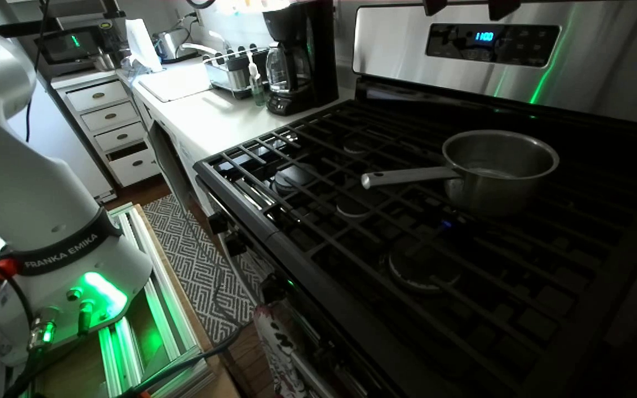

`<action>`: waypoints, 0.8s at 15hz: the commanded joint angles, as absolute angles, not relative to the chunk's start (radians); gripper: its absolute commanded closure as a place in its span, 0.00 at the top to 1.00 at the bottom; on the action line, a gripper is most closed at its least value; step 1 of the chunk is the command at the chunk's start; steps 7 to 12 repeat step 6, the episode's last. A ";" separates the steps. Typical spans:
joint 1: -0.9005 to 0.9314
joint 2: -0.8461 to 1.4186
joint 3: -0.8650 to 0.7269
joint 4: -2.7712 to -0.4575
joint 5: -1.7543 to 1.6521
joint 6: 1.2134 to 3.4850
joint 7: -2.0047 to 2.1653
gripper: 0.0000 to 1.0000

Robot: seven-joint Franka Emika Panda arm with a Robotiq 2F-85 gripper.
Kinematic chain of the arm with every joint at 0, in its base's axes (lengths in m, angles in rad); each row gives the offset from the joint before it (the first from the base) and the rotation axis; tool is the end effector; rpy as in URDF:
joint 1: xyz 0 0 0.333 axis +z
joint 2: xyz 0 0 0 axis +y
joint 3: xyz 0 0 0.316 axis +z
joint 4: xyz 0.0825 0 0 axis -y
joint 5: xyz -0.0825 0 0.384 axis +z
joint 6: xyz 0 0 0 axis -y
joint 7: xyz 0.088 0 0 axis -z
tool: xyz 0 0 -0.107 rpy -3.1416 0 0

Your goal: Move the pot to the right top plate

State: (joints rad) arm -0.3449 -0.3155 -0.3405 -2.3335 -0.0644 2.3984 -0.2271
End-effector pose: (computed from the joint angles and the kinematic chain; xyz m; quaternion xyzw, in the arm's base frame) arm 0.3709 -0.3154 0.4915 0.9613 -0.2061 0.1744 0.0558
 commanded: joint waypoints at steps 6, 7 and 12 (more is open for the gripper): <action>-0.345 -0.367 -0.345 -2.359 -0.091 2.390 -0.188 1.00; -0.345 -0.367 -0.345 -2.359 -0.091 2.390 -0.188 1.00; -0.345 -0.367 -0.345 -2.359 -0.091 2.390 -0.188 1.00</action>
